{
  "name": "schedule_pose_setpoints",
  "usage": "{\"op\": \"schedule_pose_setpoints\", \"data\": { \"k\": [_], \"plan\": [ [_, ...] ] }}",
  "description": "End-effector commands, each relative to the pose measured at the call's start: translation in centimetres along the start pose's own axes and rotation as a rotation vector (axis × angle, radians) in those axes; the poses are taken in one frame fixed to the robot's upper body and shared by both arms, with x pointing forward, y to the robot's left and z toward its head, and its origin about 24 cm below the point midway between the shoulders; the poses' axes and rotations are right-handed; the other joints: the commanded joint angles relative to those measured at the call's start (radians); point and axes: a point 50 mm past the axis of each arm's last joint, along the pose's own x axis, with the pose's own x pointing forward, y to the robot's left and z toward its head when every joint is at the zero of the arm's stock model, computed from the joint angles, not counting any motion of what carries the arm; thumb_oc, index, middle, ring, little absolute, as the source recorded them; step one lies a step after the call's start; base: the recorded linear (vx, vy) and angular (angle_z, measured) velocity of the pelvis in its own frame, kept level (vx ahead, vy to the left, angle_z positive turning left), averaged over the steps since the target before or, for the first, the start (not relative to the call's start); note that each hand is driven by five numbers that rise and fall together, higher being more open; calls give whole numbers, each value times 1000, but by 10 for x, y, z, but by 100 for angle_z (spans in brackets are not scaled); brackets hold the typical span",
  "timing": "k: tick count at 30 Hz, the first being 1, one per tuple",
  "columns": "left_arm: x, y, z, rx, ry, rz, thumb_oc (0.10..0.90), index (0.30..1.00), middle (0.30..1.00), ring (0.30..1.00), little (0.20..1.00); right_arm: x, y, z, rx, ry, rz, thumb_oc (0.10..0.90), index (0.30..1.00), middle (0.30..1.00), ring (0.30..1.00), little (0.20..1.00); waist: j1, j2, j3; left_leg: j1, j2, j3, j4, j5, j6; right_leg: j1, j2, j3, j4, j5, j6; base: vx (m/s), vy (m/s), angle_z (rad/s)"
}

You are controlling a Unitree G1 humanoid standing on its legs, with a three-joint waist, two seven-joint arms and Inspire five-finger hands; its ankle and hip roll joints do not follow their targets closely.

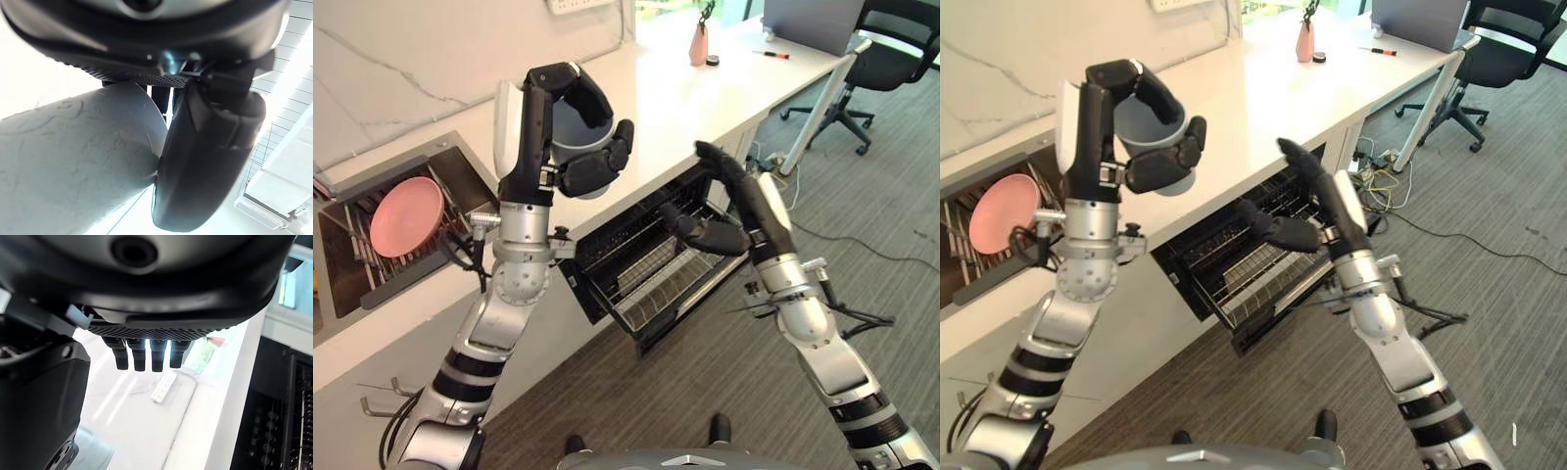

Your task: Place the dishes in the dishwasher.

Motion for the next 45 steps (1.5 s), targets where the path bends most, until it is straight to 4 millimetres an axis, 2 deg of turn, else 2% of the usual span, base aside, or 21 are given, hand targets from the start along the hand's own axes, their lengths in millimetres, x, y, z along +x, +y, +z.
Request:
{"op": "schedule_pose_setpoints", "data": {
  "k": [1,16,23,25,27,28,29,30,32,33,35,45],
  "plan": [
    [44,-3,36,-26,-252,67,400,300,300,300,300,29,-14,68,55,-386,-56,800,900,900,900,900,-10,-21,-69,-9,-16,7,3,22,9,141,-81,-46,15,-93,80,0,0,0],
    [45,-28,50,-142,-262,31,400,300,300,300,300,41,-9,73,-44,-411,-126,800,900,900,900,900,-6,-35,-68,1,-18,7,3,13,17,141,-82,-40,17,-87,82,0,0,0],
    [43,-32,50,-164,-247,33,400,300,300,300,300,42,-9,68,-76,-394,-150,800,900,900,900,900,-1,-39,-70,3,-16,4,3,14,17,145,-79,-43,16,-89,81,0,0,0],
    [42,-38,53,-193,-244,17,400,300,300,300,300,41,-8,57,-90,-340,-153,800,900,900,900,900,3,-43,-72,4,-16,0,3,13,18,148,-76,-48,17,-93,80,0,0,0],
    [42,-38,54,-197,-242,15,400,300,300,300,300,41,-8,55,-90,-334,-153,800,900,900,900,900,4,-44,-73,5,-16,0,3,13,18,149,-77,-49,17,-93,80,0,0,0],
    [41,-41,54,-218,-235,1,400,300,300,300,300,41,-6,55,-80,-330,-144,653,679,679,679,679,7,-45,-74,5,-16,-3,3,13,18,152,-78,-53,17,-94,80,0,0,0],
    [41,-42,54,-219,-235,0,400,300,300,300,300,41,-7,55,-80,-330,-145,618,627,627,627,627,7,-45,-74,5,-16,-4,3,13,18,152,-78,-54,17,-94,80,-9,-1,3],
    [41,-42,55,-231,-232,-5,400,300,300,300,300,41,-6,53,-77,-324,-144,651,676,676,676,676,8,-45,-74,4,-17,-5,3,13,18,153,-78,-56,17,-93,80,0,0,0],
    [41,-42,55,-231,-232,-5,400,300,300,300,300,41,-6,53,-77,-324,-144,651,676,676,676,676,8,-45,-74,4,-17,-5,3,13,18,153,-78,-56,17,-93,80,0,0,0],
    [41,-45,58,-250,-239,-20,400,300,300,300,300,39,-7,50,-72,-309,-142,800,900,900,900,900,9,-46,-75,-1,-18,-9,3,15,18,155,-80,-63,17,-92,80,0,0,0],
    [43,-50,64,-270,-259,-41,400,300,300,300,300,36,-11,43,-85,-274,-150,800,900,900,900,900,4,-46,-77,-12,-22,-18,3,18,16,158,-84,-77,18,-89,81,-3,-5,7],
    [41,-57,69,-301,-264,-84,400,300,300,300,300,38,-10,36,14,-237,-161,800,900,900,900,900,6,-44,-78,-15,-26,-22,3,18,16,161,-91,-88,17,-84,83,-3,0,10]
  ]
}}
